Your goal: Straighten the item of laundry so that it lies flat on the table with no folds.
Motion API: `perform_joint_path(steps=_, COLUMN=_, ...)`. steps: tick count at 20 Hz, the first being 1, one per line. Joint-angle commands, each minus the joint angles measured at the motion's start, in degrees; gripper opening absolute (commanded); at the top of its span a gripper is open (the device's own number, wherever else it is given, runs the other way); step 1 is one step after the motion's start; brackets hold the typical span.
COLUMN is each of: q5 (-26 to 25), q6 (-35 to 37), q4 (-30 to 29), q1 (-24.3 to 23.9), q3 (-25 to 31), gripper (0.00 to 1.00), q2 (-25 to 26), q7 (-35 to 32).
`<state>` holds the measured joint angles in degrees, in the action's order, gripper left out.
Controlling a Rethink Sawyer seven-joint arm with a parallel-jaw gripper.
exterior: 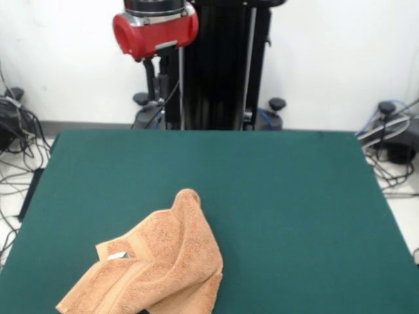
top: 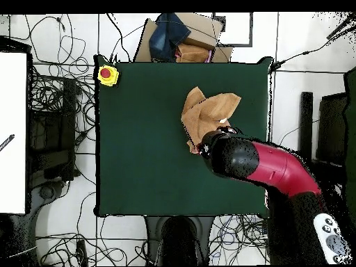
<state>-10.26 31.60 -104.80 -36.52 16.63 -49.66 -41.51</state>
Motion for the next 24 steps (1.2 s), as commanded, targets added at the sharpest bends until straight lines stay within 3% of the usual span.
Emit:
perform_joint_path(steps=1, q5=-4.27, q6=1.6, q4=3.26, q1=0.61, q3=-0.16, gripper=0.0, q2=2.95, q7=-4.53)
perform_joint_path(steps=10, q5=-2.77, q6=2.64, q4=3.0, q1=-3.95, q3=4.38, gripper=0.0, q2=2.95, q7=-1.69)
perform_joint_path(steps=24, q5=-3.86, q6=4.71, q4=10.08, q1=-1.55, q3=3.34, gripper=0.0, q2=6.18, q7=-2.98)
